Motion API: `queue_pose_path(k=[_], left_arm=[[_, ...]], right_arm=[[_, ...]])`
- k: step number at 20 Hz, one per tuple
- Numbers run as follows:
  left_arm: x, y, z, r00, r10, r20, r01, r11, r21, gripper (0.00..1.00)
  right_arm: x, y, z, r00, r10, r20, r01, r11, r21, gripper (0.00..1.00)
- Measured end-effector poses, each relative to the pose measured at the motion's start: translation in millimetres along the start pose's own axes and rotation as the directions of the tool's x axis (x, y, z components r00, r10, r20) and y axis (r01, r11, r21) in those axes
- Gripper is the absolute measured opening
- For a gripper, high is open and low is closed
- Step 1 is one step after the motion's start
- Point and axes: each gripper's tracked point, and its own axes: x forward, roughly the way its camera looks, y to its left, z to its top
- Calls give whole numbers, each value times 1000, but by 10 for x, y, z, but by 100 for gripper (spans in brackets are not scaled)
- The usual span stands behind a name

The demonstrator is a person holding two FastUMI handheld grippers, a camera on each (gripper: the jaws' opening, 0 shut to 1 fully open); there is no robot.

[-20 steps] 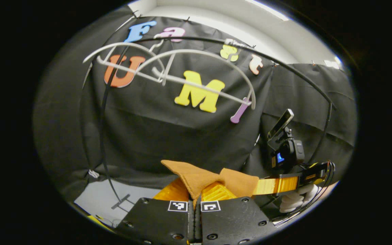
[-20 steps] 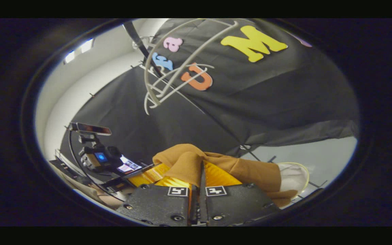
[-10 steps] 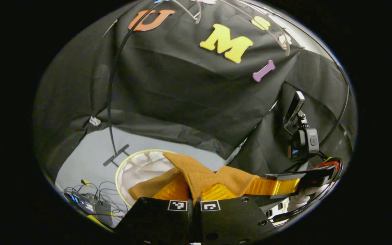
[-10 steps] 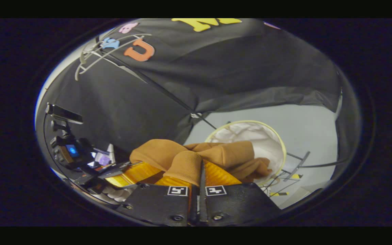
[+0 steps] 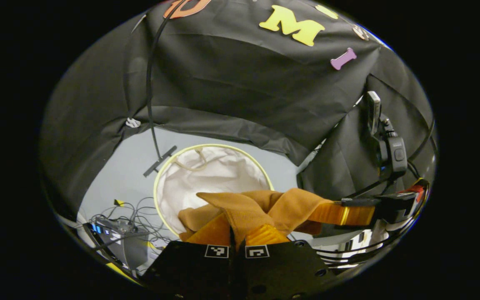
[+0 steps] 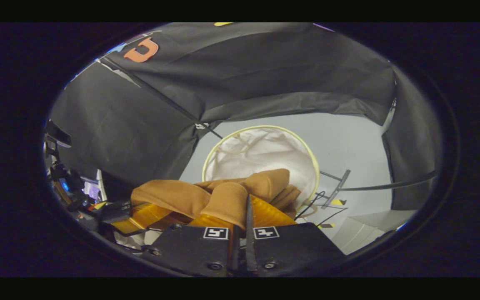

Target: Grasp the clothes on the hanger with both hands and then place them into the laundry hamper below.

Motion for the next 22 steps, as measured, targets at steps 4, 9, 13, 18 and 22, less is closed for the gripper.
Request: queue_pose_path(k=[4, 9, 13, 18, 22], left_arm=[[79, 165, 29, 998, 63, 16, -63, 998, 18, 4], [-209, 182, 259, 990, 97, 98, -103, 993, 57, 97], [-320, 235, 291, 987, 105, 124, -114, 991, 68, 97], [-561, 209, 372, 979, 119, 163, -133, 988, 73, 97], [-852, 184, 577, 958, 148, 246, -167, 984, 61, 97]], right_arm=[[-141, -6, 223, 991, -54, 124, 65, 994, -88, 45], [-312, 90, 384, 972, -91, 216, 141, 963, -231, 82], [-491, 62, 482, 947, -136, 291, 216, 940, -263, 83], [-779, 164, 549, 929, -130, 347, 242, 923, -300, 83], [-1092, 325, 688, 899, -104, 426, 258, 910, -323, 83]])
